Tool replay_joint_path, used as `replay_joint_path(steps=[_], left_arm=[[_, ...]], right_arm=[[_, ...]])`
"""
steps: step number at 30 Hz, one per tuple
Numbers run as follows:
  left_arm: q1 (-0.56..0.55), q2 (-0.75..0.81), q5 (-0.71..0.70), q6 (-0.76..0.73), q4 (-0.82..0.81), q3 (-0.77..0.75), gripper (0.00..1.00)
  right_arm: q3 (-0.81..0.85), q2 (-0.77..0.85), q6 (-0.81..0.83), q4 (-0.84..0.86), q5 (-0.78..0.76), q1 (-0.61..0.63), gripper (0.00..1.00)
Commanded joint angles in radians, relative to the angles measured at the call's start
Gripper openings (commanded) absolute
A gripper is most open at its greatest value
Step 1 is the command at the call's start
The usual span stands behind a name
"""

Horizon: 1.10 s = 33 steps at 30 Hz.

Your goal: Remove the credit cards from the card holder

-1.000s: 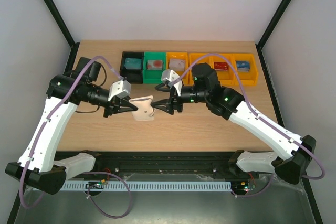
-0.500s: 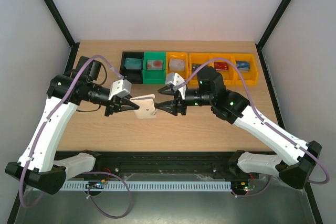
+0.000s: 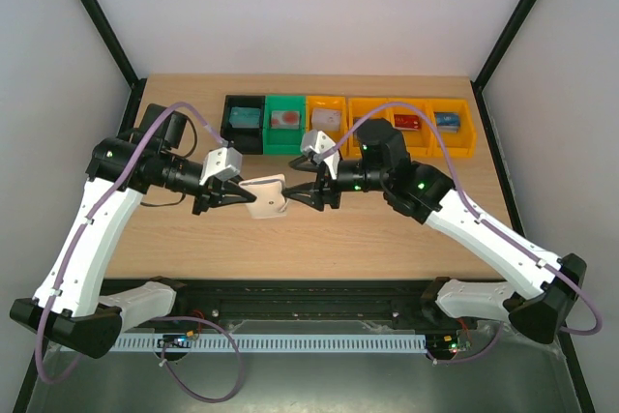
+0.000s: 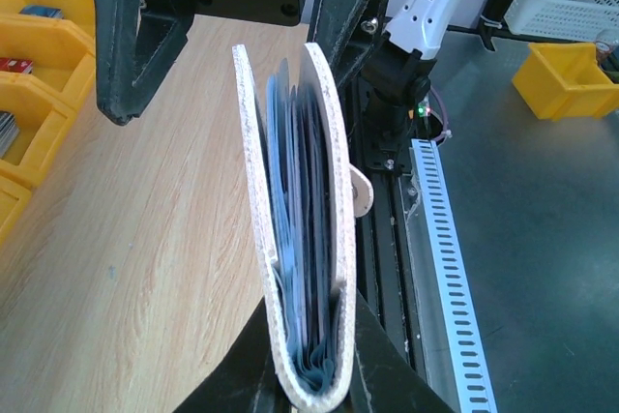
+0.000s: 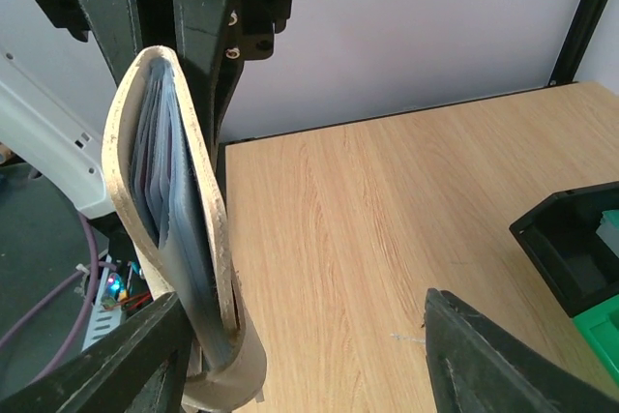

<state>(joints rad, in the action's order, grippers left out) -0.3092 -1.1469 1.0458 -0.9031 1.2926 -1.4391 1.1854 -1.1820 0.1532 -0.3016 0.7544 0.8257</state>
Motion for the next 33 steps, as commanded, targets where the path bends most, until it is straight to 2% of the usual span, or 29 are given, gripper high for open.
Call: replay_joint_path(steps=[1,16,29,33], left_arm=[[-0.009,0.004,0.063,-0.033,-0.013,-0.006,0.02],[-0.01,0.01,0.064,-0.043,-0.006,0.001,0.02],[-0.013,0.001,0.063,0.067,-0.109,0.021,0.02],[-0.012,0.0,0.049,0.086,-0.126,0.025,0.02]], right_arm=[[0.043,0.017,0.021,-0.018,-0.059,0.005,0.65],[0.099,0.029,0.039,-0.097,-0.134,0.003,0.65],[0.077,-0.045,0.002,-0.06,0.108,0.028,0.74],[0.083,-0.061,0.055,-0.093,0.193,0.069,0.81]])
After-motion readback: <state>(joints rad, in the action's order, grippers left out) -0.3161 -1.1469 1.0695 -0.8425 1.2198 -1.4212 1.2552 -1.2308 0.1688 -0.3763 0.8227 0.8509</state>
